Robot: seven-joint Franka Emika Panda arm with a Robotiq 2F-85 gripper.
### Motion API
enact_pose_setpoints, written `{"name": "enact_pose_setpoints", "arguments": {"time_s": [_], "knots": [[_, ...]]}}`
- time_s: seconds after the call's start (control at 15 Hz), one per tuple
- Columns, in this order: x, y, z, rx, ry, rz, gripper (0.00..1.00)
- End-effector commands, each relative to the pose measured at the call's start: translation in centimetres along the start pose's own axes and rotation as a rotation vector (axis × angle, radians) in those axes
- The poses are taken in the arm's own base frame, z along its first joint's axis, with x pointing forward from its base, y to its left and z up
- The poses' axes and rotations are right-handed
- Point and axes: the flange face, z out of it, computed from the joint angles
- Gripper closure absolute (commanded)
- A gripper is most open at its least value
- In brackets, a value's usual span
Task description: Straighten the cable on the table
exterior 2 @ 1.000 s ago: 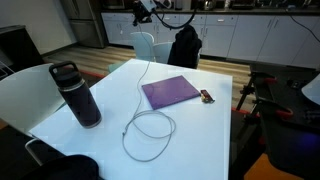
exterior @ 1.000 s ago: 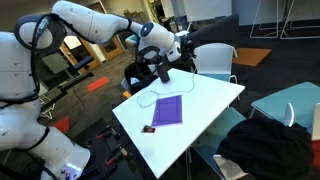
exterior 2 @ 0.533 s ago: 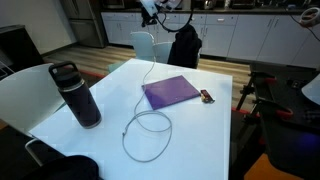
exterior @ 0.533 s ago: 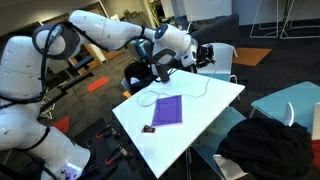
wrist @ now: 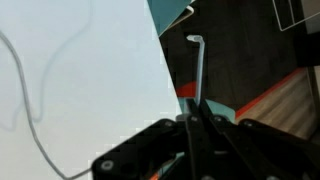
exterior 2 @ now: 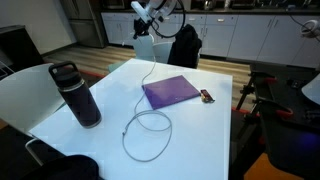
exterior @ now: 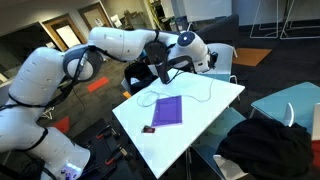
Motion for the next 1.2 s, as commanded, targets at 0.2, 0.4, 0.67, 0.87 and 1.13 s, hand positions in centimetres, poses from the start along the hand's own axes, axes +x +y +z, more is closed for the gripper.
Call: {"name": "enact_pose_setpoints", "arguments": {"time_s": [0.2,0.4,0.67,0.87,1.13], "knots": [[-2.2,0.5,3.3,-0.056,0.028,0.059,0.55],[-4.2,-0.7,2.3,-0.053,0.05,0.07,0.32],[-8.1,-1.6,-0.4,-0.114,0.062,0.027,0.02],[-12.1,-0.7,-2.5,-0.202,0.002,-0.048,0.0],[-16.8,1.4,-4.6,-0.296,-0.048,-0.109,0.0]]}}
